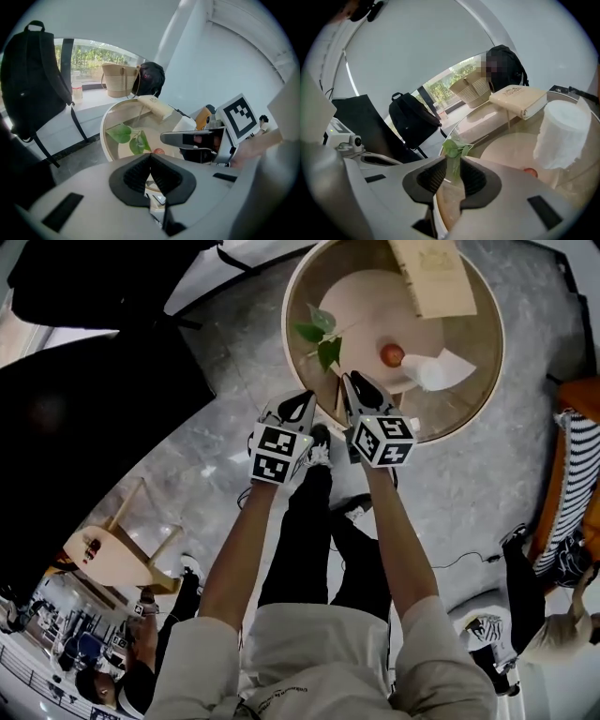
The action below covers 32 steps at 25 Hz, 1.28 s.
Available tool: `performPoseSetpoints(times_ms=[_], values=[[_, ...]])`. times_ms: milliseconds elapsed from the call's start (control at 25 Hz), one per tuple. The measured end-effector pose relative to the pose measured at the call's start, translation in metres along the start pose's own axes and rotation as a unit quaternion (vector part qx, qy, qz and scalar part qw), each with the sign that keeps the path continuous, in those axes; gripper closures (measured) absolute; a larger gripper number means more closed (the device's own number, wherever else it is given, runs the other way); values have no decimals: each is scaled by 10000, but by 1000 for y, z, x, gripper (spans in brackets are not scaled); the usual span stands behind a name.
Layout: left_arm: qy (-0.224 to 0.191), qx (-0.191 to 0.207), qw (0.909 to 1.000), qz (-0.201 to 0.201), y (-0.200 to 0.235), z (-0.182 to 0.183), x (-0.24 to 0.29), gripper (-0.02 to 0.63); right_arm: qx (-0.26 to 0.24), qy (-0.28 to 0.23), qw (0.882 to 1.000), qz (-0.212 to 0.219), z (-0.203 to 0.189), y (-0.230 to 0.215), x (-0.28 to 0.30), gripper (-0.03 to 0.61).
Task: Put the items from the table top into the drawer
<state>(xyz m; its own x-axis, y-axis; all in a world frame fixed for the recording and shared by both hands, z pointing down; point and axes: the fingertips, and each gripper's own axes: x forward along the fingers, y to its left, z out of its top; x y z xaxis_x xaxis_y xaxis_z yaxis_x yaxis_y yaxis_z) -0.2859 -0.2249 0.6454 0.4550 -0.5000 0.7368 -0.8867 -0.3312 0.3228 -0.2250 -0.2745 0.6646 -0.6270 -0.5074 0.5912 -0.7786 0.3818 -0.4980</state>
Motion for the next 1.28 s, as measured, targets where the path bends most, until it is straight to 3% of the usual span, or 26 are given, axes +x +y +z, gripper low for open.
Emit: performPoseSetpoints(times_ms=[80, 320, 520, 720, 1040, 1280], values=[[1, -38, 10000, 13, 12, 6, 7, 592, 44, 66, 10000, -1, 3, -3, 23, 441], [-2, 3, 10000, -12, 35, 18, 12, 592, -193, 553, 9964, -617, -1, -19, 71, 425], [28, -61, 10000, 39, 45, 15, 9, 592, -405, 1036, 9890, -971, -13, -26, 90, 427], [31, -224, 9997, 23, 43, 5, 7, 592, -591, 1234, 9831, -1215, -21, -27, 84, 526], [67, -150, 9998, -77, 0, -14, 5, 592, -616, 1022, 9875, -1033, -36, -25, 35, 537], [67, 148, 9996, -209, -72, -40, -3, 592, -409, 858, 9901, -1030, -77, -38, -43, 537]])
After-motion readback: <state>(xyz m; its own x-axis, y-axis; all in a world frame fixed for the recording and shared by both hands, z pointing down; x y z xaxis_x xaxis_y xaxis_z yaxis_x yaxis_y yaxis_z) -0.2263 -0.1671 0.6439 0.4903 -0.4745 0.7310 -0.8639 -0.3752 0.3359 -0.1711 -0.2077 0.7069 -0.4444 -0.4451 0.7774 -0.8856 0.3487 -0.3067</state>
